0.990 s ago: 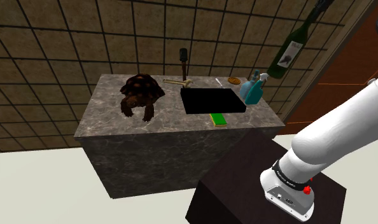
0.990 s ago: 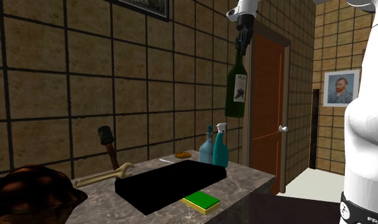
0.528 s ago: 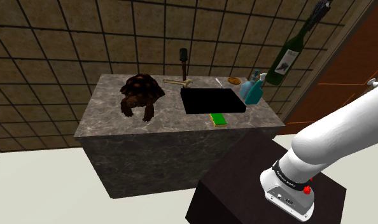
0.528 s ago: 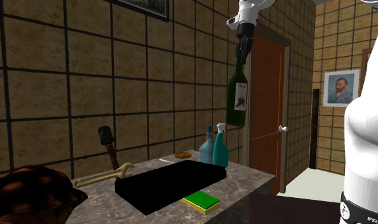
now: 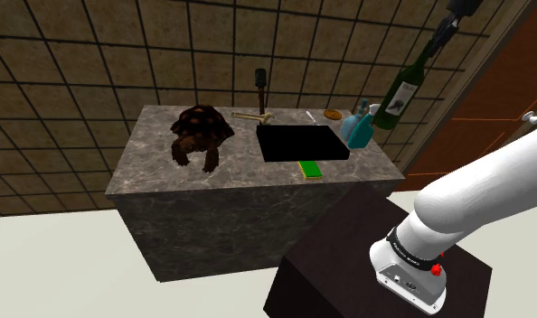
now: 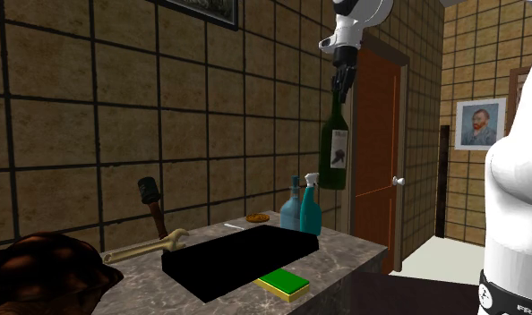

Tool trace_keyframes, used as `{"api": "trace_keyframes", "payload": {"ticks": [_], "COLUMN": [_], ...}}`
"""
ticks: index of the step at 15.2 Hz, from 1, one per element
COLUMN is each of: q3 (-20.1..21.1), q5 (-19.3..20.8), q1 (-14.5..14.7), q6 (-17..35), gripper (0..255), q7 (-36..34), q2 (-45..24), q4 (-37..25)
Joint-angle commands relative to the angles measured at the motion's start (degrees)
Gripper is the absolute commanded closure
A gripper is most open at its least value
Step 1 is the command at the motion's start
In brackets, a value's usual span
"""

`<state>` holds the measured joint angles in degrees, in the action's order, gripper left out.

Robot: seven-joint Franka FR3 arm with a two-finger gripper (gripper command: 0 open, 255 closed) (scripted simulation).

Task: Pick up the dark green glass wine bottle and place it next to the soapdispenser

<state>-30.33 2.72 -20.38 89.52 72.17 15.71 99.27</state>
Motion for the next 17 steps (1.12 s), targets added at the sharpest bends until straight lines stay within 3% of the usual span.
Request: {"api": "trace_keyframes", "payload": {"ticks": [1,17], "q3": [0.1,-0.2], "q5": [0.3,1.7], "q1": [-0.1,-0.9], "q6": [1.7,14.0], "gripper": [255,255], "q7": [-0.1,-0.3], "q2": [0.7,3.2], "q4": [2.2,16.8]}}
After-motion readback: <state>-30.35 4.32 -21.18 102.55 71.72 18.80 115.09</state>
